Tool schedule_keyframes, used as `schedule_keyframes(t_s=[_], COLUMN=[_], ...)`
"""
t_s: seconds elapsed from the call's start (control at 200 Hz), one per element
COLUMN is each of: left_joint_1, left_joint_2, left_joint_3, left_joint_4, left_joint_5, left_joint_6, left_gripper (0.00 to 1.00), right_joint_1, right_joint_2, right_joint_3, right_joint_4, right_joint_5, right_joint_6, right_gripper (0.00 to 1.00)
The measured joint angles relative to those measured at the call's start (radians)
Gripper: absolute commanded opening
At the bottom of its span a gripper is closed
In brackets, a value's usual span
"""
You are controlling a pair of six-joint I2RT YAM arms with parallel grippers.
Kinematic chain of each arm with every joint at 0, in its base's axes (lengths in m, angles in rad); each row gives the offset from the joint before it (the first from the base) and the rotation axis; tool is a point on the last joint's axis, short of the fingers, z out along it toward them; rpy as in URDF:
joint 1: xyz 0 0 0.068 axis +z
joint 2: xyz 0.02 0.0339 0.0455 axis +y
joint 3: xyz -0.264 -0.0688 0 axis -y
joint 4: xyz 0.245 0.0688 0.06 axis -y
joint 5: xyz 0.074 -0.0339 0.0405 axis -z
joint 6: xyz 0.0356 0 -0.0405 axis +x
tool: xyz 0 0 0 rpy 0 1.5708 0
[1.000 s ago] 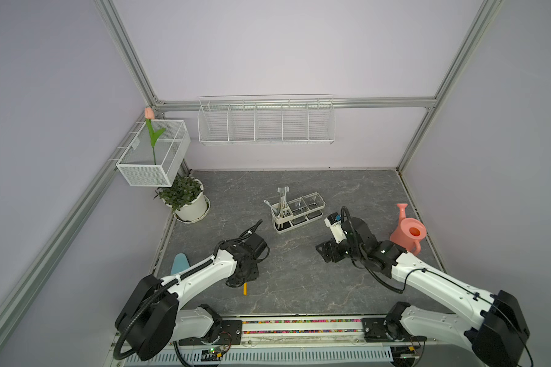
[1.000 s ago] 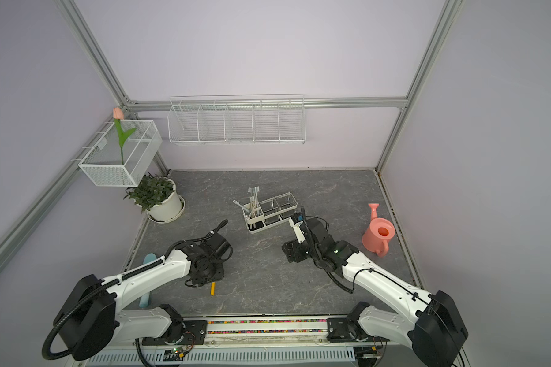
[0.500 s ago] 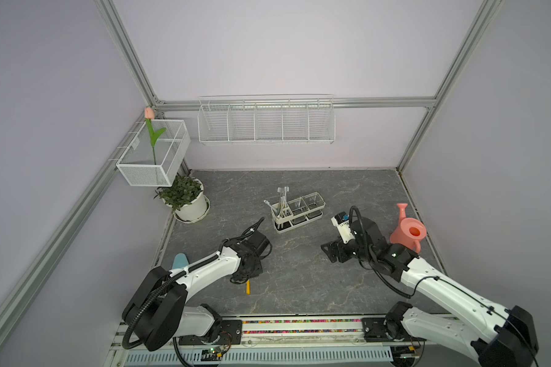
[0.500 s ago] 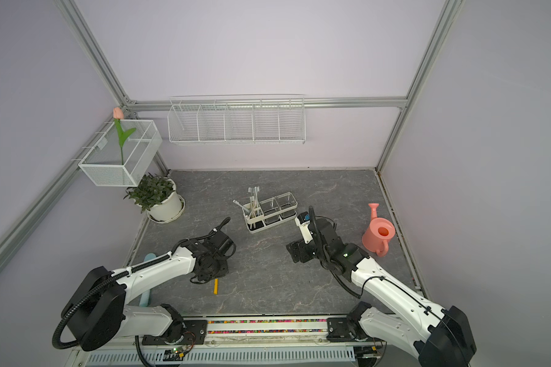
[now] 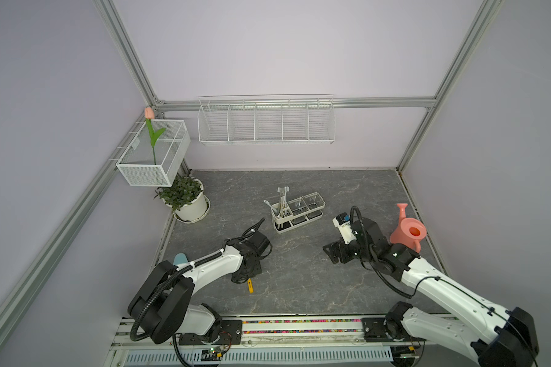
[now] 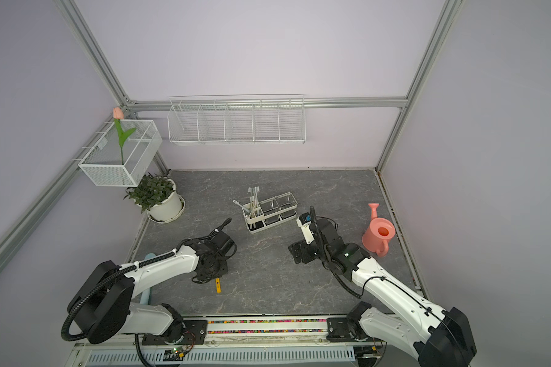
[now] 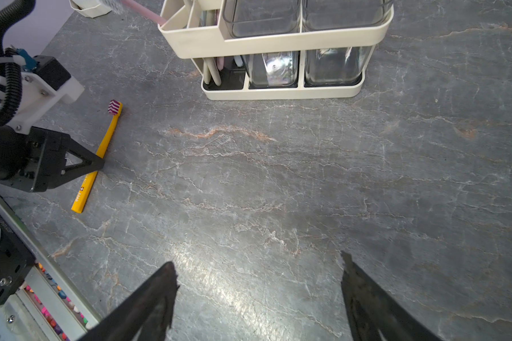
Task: Place the toothbrush into the toothbrush holder
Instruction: Pick up the toothbrush from the center of the board.
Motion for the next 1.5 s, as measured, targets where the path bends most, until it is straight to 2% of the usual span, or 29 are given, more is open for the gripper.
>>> schedule_keyframes(t_s=[0.26, 0.465, 0.605, 0.87, 1.07, 1.304, 1.504], left_joint_1=[0.002, 0.002, 0.002, 0.002, 0.002, 0.002, 0.002], left_joint_2=[-0.025, -0.138, -0.209, -0.234, -0.361, -0.397, -0.427], left_joint_3=[-0.02, -0.049, 0.0, 0.092, 0.104, 0.121, 0.12], left_joint_4=[0.042, 0.082, 0.069, 0.056, 0.071, 0.087, 0.135], left_joint_5=[0.011, 0.08, 0.09, 0.098, 0.111, 0.117, 0.167], left_joint_6=[0.061, 0.121, 0.167, 0.23, 0.261, 0.309, 0.335], left_gripper=[0.0, 0.0, 0.0, 0.0, 0.0, 0.0, 0.0], right_joint_1=[-0.012, -0.02, -0.021, -0.035, -0.047, -0.053, -0.055], right_joint_2=[0.023, 0.009, 0.002, 0.049, 0.072, 0.117, 0.188], right_joint_3=[0.0, -0.028, -0.044, -0.006, 0.039, 0.093, 0.098], right_joint_4=[0.002, 0.077, 0.11, 0.121, 0.121, 0.134, 0.203], right_joint_5=[-0.003, -0.046, -0.069, -0.093, -0.123, -0.189, -0.301], right_joint_6=[-0.008, -0.021, -0.031, -0.047, -0.053, -0.053, -0.037], right_gripper=[0.92, 0.97, 0.98, 0.98, 0.98, 0.98, 0.98])
